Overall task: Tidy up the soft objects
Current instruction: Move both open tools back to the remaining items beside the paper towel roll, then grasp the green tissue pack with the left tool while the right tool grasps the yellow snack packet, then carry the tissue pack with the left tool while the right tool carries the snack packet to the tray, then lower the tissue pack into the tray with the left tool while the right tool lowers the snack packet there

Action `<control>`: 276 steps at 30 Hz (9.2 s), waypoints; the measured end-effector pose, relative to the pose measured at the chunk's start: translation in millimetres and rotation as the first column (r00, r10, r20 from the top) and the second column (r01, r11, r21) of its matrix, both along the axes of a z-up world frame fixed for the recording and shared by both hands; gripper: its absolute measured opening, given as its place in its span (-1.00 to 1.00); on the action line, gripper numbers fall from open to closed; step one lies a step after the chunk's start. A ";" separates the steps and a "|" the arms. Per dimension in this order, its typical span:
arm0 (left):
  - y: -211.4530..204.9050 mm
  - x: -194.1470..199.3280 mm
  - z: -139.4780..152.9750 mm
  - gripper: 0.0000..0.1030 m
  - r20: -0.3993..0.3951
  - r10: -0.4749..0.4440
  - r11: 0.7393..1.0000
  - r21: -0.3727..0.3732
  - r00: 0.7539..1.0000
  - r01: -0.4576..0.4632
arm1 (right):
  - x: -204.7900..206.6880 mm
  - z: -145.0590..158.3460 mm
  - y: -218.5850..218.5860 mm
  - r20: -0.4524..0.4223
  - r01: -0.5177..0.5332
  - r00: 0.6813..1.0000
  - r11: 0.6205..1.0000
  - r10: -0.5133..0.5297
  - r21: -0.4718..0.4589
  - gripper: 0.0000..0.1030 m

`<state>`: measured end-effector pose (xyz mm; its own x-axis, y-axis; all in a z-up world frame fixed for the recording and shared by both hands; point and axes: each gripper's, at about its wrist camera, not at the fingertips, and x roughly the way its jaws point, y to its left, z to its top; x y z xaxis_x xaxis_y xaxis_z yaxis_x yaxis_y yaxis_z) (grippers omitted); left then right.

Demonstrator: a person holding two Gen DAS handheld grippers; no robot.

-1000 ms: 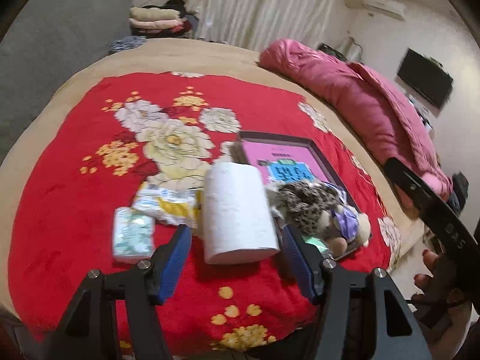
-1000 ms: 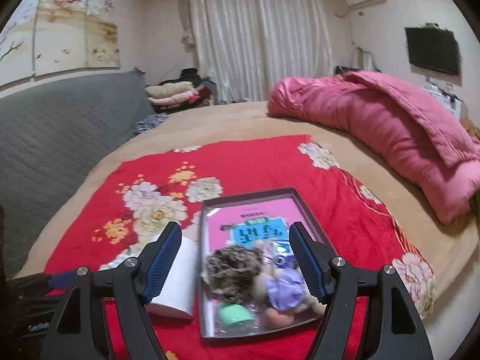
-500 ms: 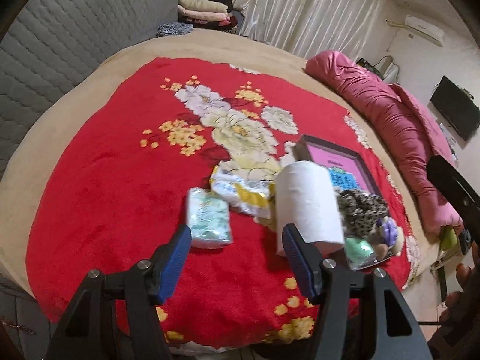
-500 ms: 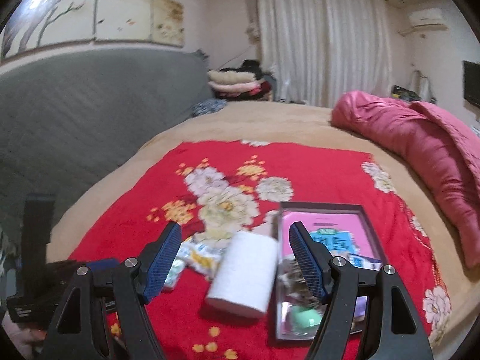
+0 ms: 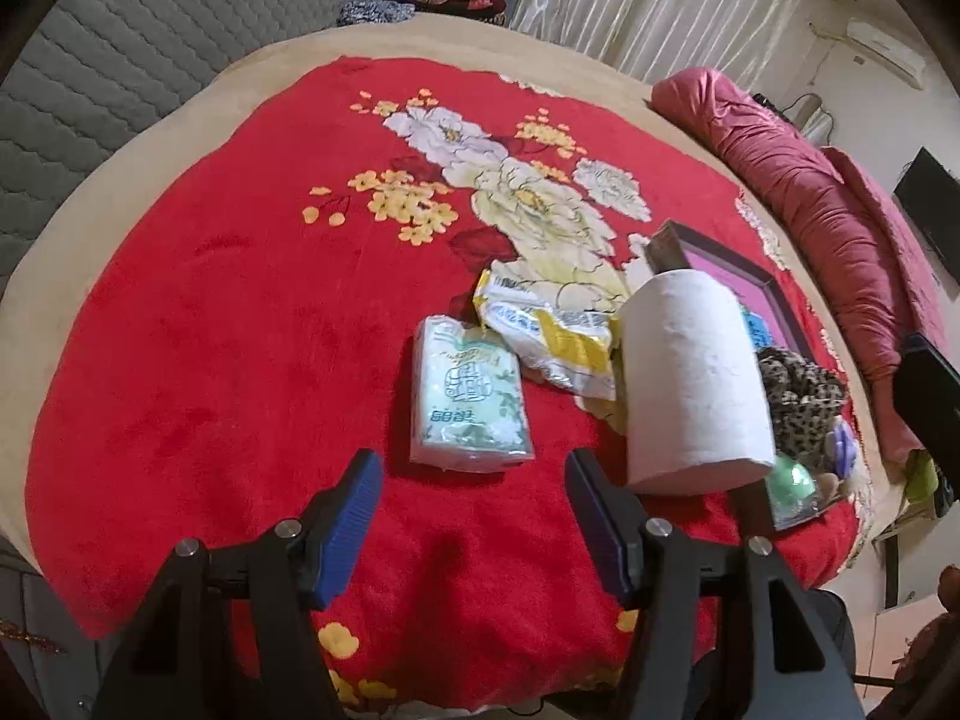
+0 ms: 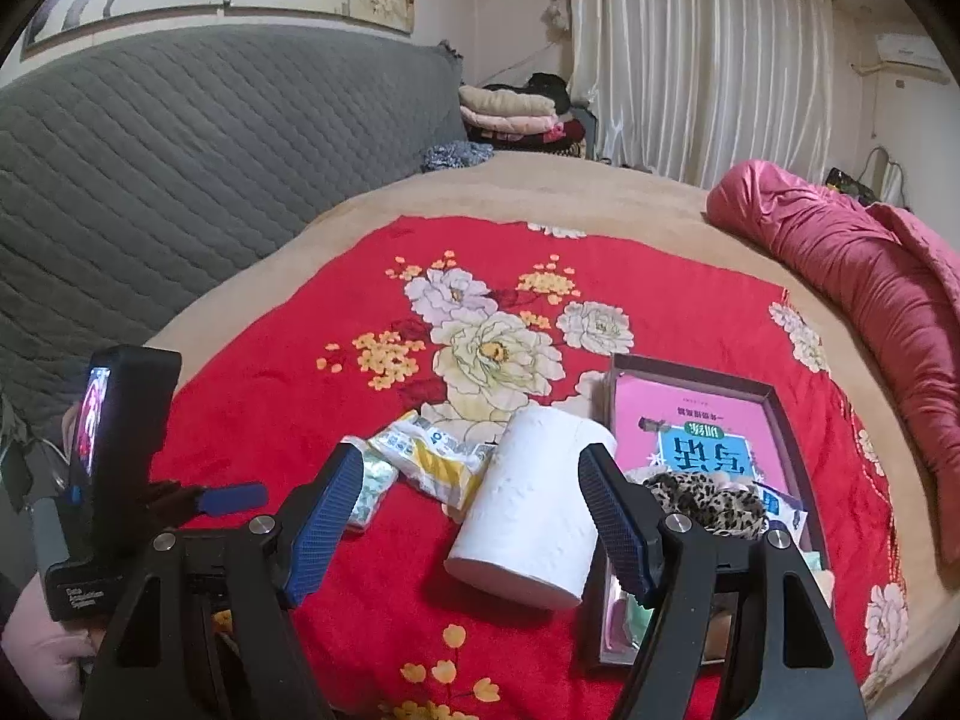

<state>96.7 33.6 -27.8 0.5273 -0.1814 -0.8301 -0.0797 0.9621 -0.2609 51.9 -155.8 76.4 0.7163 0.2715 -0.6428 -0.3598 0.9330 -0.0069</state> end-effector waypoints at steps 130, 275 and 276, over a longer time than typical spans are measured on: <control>17.3 -11.7 36.4 -0.01 0.121 -0.001 0.992 0.128 0.993 -0.015 | 36.7 0.1 19.3 -0.052 -0.126 0.990 0.989 0.130 0.073 -0.46; -265.4 71.8 6.9 0.16 0.023 -0.476 0.878 0.074 0.879 0.474 | 40.6 -99.2 -273.9 -0.196 0.330 0.944 0.812 -0.267 0.481 0.21; -265.0 71.6 7.0 0.17 0.023 -0.475 0.878 0.073 0.879 0.473 | 41.2 -99.2 -275.2 -0.197 0.331 0.943 0.810 -0.268 0.484 0.21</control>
